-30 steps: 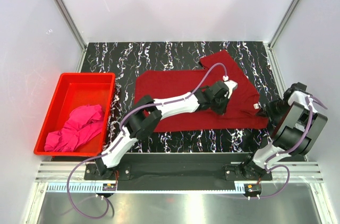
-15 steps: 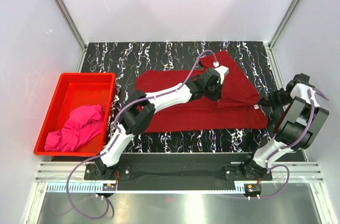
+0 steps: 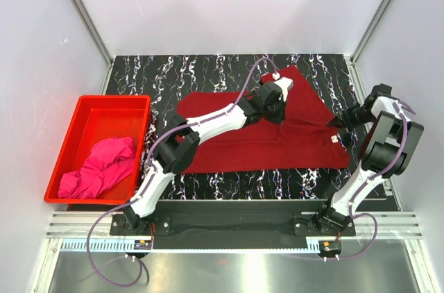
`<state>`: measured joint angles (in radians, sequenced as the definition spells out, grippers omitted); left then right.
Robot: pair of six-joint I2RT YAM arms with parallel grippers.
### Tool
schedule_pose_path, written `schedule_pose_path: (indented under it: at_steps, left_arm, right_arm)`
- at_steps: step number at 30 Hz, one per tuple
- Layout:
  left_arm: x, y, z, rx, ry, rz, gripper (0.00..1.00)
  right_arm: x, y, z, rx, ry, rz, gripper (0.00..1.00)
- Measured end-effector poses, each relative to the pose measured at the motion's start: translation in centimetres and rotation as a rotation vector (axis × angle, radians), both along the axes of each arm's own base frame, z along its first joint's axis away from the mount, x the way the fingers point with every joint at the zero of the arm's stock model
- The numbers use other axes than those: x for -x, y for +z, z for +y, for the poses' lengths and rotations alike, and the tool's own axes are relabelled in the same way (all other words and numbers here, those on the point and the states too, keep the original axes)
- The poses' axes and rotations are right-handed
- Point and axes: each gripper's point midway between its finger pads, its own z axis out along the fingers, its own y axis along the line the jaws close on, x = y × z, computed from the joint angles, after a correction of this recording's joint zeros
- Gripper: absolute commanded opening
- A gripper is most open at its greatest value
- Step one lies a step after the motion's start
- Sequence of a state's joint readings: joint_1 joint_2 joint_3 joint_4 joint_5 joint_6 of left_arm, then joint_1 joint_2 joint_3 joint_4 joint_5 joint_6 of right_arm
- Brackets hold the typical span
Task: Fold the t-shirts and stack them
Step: Fold the tshirt
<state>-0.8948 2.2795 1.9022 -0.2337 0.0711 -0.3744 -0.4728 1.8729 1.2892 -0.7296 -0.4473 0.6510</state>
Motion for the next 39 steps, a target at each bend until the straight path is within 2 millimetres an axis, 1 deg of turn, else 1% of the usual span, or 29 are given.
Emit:
schedule_pose_path:
  at_steps: [3, 6, 11, 15, 21, 29, 31, 32, 33, 34, 35, 36, 37, 39]
  left_arm:
    - [-0.4, 0.2, 0.0, 0.006, 0.005, -0.005, 0.02]
    - [-0.6, 0.0, -0.2, 0.010, 0.006, -0.007, 0.04]
    - [-0.6, -1.6, -0.3, -0.002, 0.015, 0.019, 0.04]
    - [-0.6, -2.8, -0.2, -0.019, 0.018, 0.034, 0.04]
    - [-0.8, -2.9, 0.1, -0.023, 0.026, 0.035, 0.05]
    - [-2.1, -3.1, 1.1, -0.030, 0.062, 0.034, 0.07]
    - [-2.4, -3.3, 1.3, -0.032, 0.071, 0.035, 0.12]
    - [-2.5, -3.4, 1.4, -0.033, 0.075, 0.035, 0.16]
    - [-2.7, -3.5, 1.5, -0.036, 0.080, 0.037, 0.31]
    - [-2.9, -3.6, 1.5, -0.040, 0.081, 0.033, 0.36]
    - [-3.1, -3.8, 1.6, -0.044, 0.089, 0.036, 0.39]
    - [-3.3, -3.8, 1.6, -0.046, 0.100, 0.036, 0.51]
    - [-3.6, -4.0, 1.7, -0.058, 0.106, 0.033, 0.55]
    - [-4.1, -4.1, 1.9, -0.078, 0.122, 0.035, 0.58]
  right_arm:
    - [-0.7, 0.0, -0.1, -0.011, 0.008, -0.016, 0.08]
    - [-1.4, -0.1, -0.1, -0.016, 0.014, -0.032, 0.09]
    - [-3.0, -0.6, 0.0, -0.038, 0.033, -0.055, 0.13]
    - [-4.1, -0.9, 0.3, -0.042, 0.050, -0.067, 0.13]
    - [-5.6, -1.1, 0.7, -0.043, 0.073, -0.087, 0.16]
    - [-6.8, -0.9, 0.9, -0.051, 0.088, -0.108, 0.19]
    - [-7.0, -1.0, 0.9, -0.051, 0.089, -0.108, 0.19]
    - [-7.2, -1.0, 0.8, -0.051, 0.090, -0.110, 0.19]
    - [-7.3, -1.0, 0.8, -0.051, 0.091, -0.109, 0.20]
    - [-7.3, -1.0, 0.8, -0.050, 0.092, -0.108, 0.26]
    - [-7.3, -1.0, 0.8, -0.049, 0.093, -0.106, 0.29]
    - [-7.2, -0.9, 0.9, -0.048, 0.097, -0.101, 0.31]
    - [-7.1, -0.9, 0.8, -0.043, 0.103, -0.098, 0.32]
    - [-6.5, -0.9, 0.8, -0.027, 0.117, -0.072, 0.35]
